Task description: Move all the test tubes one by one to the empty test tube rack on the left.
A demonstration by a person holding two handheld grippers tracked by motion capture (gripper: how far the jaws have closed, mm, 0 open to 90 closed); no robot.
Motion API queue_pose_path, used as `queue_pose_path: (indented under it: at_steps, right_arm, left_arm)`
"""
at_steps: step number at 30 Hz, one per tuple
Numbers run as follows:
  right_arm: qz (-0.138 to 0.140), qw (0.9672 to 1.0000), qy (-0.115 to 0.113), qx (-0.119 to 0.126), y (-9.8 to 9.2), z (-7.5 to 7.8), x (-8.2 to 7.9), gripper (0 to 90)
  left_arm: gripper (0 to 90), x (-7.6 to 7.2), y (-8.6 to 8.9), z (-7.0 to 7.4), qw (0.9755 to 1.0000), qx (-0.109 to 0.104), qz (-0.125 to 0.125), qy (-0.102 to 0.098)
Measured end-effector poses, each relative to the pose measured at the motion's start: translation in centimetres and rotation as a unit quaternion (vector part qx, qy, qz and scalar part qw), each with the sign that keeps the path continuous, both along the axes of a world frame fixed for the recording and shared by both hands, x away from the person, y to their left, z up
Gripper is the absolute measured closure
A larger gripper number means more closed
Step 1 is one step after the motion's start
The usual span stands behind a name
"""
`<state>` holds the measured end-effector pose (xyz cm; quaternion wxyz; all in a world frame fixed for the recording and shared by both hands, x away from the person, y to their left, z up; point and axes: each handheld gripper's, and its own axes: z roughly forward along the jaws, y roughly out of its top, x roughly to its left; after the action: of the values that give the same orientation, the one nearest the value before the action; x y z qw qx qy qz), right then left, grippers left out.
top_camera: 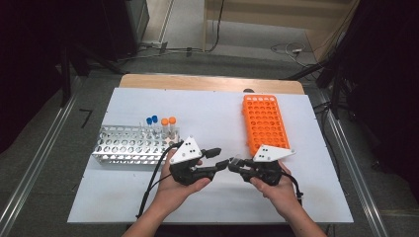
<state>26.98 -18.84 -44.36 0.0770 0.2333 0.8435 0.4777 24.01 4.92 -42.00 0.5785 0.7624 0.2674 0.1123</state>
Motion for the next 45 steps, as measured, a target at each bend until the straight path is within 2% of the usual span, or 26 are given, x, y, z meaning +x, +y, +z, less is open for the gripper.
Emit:
queue_pose_path:
  at_steps: [4,10,12,16,20,24,25,26,29,32,36,40,45]
  right_arm:
    - [0.014,0.9999,0.004,0.003,1.2,0.1,-0.5,73.5]
    - [0.029,0.9996,0.0,0.004,2.2,0.4,-1.1,73.5]
    - [0.03,0.9995,0.001,0.004,2.3,0.4,-1.3,73.5]
    - [0.03,0.9995,0.006,0.006,2.4,0.3,-1.3,73.4]
    - [0.03,0.9995,0.004,0.011,2.4,0.3,-1.4,71.9]
    - [0.033,0.9994,-0.004,0.012,2.1,0.5,-1.7,53.5]
    - [0.032,0.9994,-0.004,0.014,1.9,0.5,-1.7,45.1]
    - [0.032,0.9993,-0.005,0.019,1.3,0.4,-1.7,37.2]
    - [0.018,0.9994,-0.009,0.028,-0.6,0.2,-1.5,20.9]
    - [-0.004,0.9993,-0.009,0.035,-3.3,-0.1,-1.1,8.5]
    - [-0.034,0.9984,-0.005,0.045,-6.8,-0.4,-0.7,0.0]
    - [-0.064,0.9967,-0.008,0.048,-9.8,-0.8,-0.8,0.0]
    - [-0.093,0.9945,-0.008,0.047,-12.3,-1.1,-1.2,0.0]
  left_arm:
    - [60.3,-0.1,-0.5,-0.2,0.9999,0.005,-0.015,0.0]
    - [66.7,0.0,-0.7,-0.5,0.9998,0.014,-0.012,0.006]
    - [71.2,0.0,-0.6,-0.5,0.9997,0.012,-0.02,0.006]
    - [75.4,-0.1,-0.4,-0.4,0.9997,0.023,-0.012,-0.003]
    - [76.6,-0.1,0.2,-0.2,0.9999,0.015,-0.005,-0.003]
    - [76.6,-0.2,1.5,0.3,0.9998,0.004,0.016,-0.007]
    - [76.6,-0.2,2.2,0.5,0.9996,0.002,0.026,-0.007]
    - [76.6,-0.2,2.8,0.6,0.9995,-0.003,0.032,-0.007]
    - [76.6,-0.4,4.9,1.1,0.9983,-0.01,0.056,-0.009]
    - [76.6,-0.6,7.2,1.7,0.9964,-0.008,0.082,-0.018]
    - [76.6,-0.6,10.7,2.5,0.9926,-0.01,0.119,-0.024]
    - [76.6,-0.5,14.0,3.1,0.9867,-0.017,0.159,-0.03]
    - [76.6,0.2,17.6,3.6,0.9776,-0.018,0.207,-0.035]
